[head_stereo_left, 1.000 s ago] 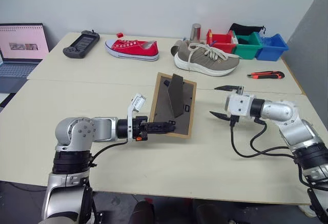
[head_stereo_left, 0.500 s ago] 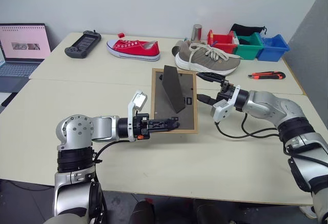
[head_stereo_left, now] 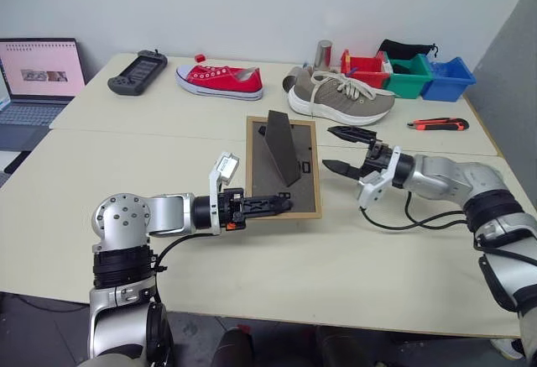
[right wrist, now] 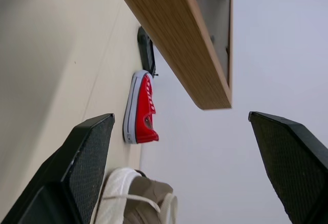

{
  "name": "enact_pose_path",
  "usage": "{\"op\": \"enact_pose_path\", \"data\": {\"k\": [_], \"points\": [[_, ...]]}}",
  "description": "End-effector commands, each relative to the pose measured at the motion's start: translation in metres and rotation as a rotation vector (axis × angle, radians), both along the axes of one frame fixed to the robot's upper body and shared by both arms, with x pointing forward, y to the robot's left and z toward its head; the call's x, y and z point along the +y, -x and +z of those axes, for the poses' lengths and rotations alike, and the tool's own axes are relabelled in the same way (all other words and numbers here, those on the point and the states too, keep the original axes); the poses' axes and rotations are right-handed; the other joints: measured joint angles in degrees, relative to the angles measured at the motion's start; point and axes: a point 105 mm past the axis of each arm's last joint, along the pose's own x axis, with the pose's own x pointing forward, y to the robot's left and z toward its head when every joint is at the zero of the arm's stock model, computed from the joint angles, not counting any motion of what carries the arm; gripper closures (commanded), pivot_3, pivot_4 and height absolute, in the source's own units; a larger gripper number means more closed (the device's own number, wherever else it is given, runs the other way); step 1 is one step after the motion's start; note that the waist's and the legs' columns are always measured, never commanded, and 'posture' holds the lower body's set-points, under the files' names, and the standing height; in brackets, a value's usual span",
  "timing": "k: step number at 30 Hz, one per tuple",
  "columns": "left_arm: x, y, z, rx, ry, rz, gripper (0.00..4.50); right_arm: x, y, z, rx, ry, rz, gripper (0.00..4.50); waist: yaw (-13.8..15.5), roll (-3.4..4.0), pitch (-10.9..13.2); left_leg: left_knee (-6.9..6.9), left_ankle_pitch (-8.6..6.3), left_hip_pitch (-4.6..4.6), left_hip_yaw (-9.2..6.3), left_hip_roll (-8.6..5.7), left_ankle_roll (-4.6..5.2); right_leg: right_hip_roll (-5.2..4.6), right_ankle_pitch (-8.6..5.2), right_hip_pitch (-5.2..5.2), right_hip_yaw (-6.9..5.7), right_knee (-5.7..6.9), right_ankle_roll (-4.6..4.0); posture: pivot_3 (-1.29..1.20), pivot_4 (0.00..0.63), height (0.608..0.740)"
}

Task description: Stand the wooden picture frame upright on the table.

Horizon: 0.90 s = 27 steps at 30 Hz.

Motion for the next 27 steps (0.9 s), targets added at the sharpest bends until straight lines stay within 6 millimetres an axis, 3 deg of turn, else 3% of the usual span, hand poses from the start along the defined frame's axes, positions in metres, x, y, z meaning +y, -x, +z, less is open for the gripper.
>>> {"op": "enact_pose_path", "data": {"k": [1, 18, 21, 27], "points": [[-0.003, 0.004, 0.016, -0.055, 0.034, -0.035, 3.15, 0.014, 0.011, 0.017, -0.087, -0.012, 0.094, 0.06, -0.3, 0.0, 0.0, 0.0, 0.0, 0.01, 0.0, 0.0, 0.0, 0.0, 0.0, -0.01, 0.01, 0.0, 0.0, 0.0, 0.15, 0.74], [-0.005, 0.01, 0.014, -0.01, 0.034, -0.103, 3.15, 0.054, 0.015, 0.014, -0.159, 0.04, 0.225, 0.06, -0.3, 0.0, 0.0, 0.0, 0.01, 0.04, -0.01, -0.01, -0.01, -0.02, 0.0, -0.01, -0.01, 0.04, 0.0, 0.0, 0.15, 0.74], [-0.004, 0.01, 0.014, -0.009, 0.03, -0.101, 3.15, 0.055, 0.015, 0.013, -0.143, 0.039, 0.233, 0.5, -0.3, 0.0, 0.0, 0.01, 0.01, 0.03, -0.01, -0.03, -0.01, -0.03, 0.0, 0.0, -0.01, 0.04, 0.0, 0.0, 0.15, 0.74], [-0.005, 0.013, 0.011, -0.007, 0.031, -0.104, 3.15, 0.055, 0.015, 0.015, -0.152, 0.028, 0.233, 1.88, -0.3, 0.0, 0.0, 0.01, 0.01, 0.03, -0.01, -0.03, -0.01, -0.04, 0.0, 0.0, -0.02, 0.04, 0.0, 0.0, 0.15, 0.74]]}}
